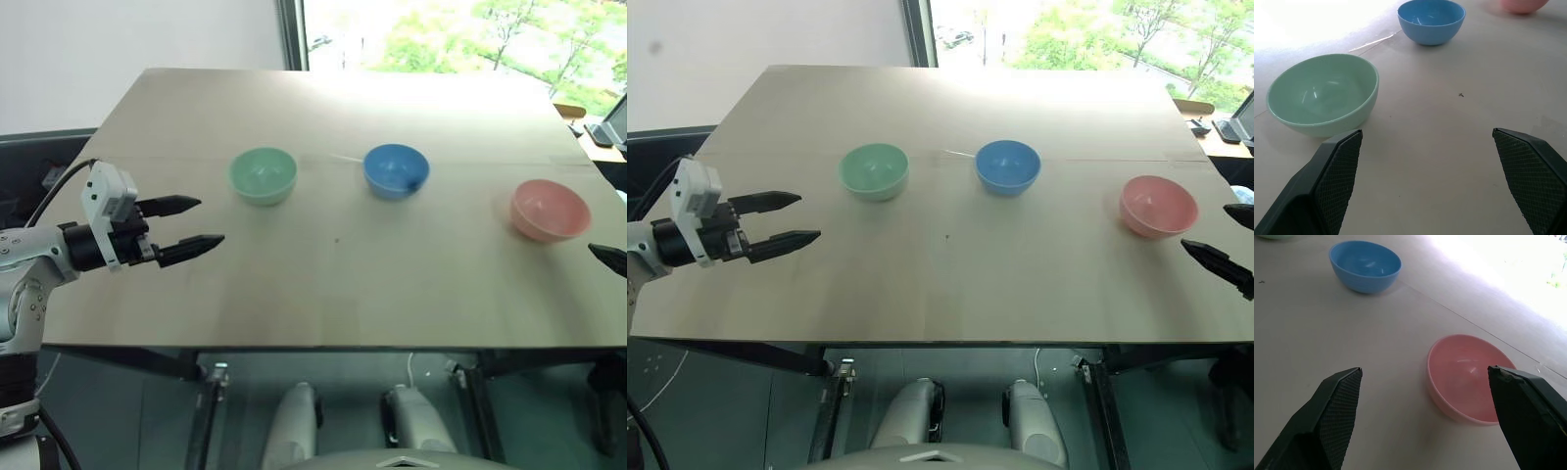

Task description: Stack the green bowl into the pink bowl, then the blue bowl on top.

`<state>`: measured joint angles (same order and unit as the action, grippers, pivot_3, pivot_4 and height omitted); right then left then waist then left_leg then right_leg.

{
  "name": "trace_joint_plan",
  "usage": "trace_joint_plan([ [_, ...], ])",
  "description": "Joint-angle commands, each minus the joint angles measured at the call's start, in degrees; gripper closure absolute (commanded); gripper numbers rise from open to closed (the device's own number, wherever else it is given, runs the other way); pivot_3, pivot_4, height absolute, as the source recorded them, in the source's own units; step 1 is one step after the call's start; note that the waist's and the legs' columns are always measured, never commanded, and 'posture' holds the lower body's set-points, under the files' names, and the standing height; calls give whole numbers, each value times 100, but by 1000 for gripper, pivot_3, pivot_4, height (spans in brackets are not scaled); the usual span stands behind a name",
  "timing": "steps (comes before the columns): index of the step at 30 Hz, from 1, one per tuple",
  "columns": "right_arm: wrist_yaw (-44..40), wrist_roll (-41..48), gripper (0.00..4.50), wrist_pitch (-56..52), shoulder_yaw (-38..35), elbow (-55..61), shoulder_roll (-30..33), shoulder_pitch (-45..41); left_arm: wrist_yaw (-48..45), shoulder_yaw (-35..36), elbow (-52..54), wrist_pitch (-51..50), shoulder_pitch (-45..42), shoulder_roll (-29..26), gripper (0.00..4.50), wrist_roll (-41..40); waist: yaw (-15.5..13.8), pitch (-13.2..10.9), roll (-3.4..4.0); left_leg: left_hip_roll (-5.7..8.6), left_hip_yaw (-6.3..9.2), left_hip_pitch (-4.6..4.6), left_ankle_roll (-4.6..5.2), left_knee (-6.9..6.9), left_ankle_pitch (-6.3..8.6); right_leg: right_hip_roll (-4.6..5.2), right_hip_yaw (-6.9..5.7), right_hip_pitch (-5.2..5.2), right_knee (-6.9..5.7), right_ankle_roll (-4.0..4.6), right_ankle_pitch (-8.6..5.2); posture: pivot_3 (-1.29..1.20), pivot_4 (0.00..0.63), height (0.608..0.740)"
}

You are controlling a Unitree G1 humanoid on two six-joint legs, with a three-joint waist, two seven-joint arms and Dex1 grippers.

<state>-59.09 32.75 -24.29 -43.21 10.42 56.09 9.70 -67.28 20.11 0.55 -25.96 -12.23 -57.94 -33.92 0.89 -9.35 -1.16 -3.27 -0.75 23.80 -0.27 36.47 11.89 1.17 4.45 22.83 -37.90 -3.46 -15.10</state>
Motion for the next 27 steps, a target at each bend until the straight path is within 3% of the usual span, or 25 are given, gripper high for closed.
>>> trace_joint_plan([
  [1,10,-31,194,109,-44,41,86,-136,-41,192,35,-9,-168,-88,0,-89,0,0,0,0,0,0,0,0,0,0,0,0,0,0,0,0,150,740],
  [8,504,-717,194,520,860,-72,-37,-642,-238,92,468,-122,-398,97,0,-514,8,-1,-1,0,-3,0,0,0,0,0,2,2,-1,0,0,0,150,740],
  [14,1077,-1585,194,95,2771,-1204,-255,-2397,-154,-711,1479,-349,-1170,755,0,-1011,11,-3,-5,1,-12,6,0,10,0,-2,14,9,-9,19,15,0,150,740],
  [19,1154,-2083,194,115,3572,-2224,-506,-3306,70,-1117,1870,-356,-1281,1121,0,-906,9,-6,-3,2,-14,16,0,3,0,-7,19,24,-7,2,27,0,150,740],
  [23,1270,-2261,1278,58,3727,-2789,-591,-3743,188,-1139,2013,-341,-1164,1156,0,-877,15,-7,-2,2,-14,31,0,1,0,-7,20,38,-7,2,27,0,150,740],
  [27,1277,-2387,3075,187,3775,-3144,-625,-3927,337,-1036,2190,-366,-953,1154,0,-930,14,-7,-2,2,-15,36,0,0,0,-6,20,43,-6,2,27,0,150,740],
])
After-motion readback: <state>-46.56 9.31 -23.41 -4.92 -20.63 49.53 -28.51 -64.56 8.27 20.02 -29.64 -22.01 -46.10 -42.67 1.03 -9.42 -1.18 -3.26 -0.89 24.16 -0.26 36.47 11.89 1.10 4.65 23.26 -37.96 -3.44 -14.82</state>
